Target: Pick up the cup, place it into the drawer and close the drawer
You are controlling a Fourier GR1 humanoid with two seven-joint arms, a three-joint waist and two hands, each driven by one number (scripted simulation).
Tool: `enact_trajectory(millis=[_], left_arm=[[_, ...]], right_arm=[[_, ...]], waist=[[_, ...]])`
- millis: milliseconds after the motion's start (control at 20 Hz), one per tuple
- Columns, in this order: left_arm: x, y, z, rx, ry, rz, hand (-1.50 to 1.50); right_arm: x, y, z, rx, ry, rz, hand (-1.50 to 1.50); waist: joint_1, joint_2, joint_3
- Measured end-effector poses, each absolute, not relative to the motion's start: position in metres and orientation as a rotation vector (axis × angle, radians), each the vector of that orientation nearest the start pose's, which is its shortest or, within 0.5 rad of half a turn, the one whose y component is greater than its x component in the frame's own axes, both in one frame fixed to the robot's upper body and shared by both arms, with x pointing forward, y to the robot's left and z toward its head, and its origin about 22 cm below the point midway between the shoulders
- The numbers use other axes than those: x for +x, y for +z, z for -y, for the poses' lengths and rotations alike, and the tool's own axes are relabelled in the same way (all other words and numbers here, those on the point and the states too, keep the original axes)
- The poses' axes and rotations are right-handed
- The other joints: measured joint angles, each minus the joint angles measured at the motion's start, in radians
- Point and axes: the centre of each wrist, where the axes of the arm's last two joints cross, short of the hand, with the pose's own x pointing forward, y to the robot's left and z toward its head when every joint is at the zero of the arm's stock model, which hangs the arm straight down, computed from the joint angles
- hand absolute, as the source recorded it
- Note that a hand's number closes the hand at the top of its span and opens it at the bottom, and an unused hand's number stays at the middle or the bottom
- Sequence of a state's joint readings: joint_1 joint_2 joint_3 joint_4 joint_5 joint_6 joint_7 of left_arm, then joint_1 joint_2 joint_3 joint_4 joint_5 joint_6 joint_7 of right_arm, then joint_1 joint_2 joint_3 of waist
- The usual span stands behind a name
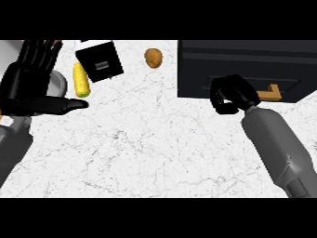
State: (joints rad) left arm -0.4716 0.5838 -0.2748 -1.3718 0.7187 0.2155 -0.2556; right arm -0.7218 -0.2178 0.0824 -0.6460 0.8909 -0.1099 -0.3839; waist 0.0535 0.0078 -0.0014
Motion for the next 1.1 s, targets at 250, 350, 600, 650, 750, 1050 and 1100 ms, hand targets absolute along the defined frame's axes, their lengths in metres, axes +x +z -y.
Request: enact_trajectory(millis=[250, 350, 600, 650, 750, 1050, 1100], left_arm=[[0.33, 0.1, -0.283, -0.144, -0.016, 1.909, -1.5], [0.33, 0.101, -0.281, -0.165, -0.022, 1.907, -1.5], [0.328, 0.098, -0.28, -0.202, -0.036, 1.91, -1.5], [0.327, 0.096, -0.28, -0.209, -0.04, 1.908, -1.5], [0.328, 0.097, -0.278, -0.225, -0.043, 1.909, -1.5], [0.328, 0.092, -0.273, -0.254, -0.045, 1.899, -1.5], [0.328, 0.09, -0.272, -0.261, -0.045, 1.894, -1.5]], right_arm=[[0.413, 0.012, 0.231, -0.574, 1.26, 1.553, 1.5], [0.414, 0.009, 0.234, -0.535, 1.241, 1.548, 1.5], [0.416, 0.009, 0.242, -0.443, 1.21, 1.54, 1.5], [0.416, 0.009, 0.245, -0.43, 1.206, 1.542, 1.5], [0.416, 0.008, 0.247, -0.412, 1.196, 1.546, 1.5], [0.417, 0.009, 0.255, -0.351, 1.169, 1.58, 1.5], [0.417, 0.009, 0.256, -0.341, 1.165, 1.588, 1.5]], waist=[[0.011, 0.004, 0.0], [0.015, 0.001, 0.0], [0.025, -0.004, -0.003], [0.028, -0.004, -0.004], [0.032, -0.004, -0.005], [0.038, 0.001, -0.005], [0.039, 0.002, -0.005]])
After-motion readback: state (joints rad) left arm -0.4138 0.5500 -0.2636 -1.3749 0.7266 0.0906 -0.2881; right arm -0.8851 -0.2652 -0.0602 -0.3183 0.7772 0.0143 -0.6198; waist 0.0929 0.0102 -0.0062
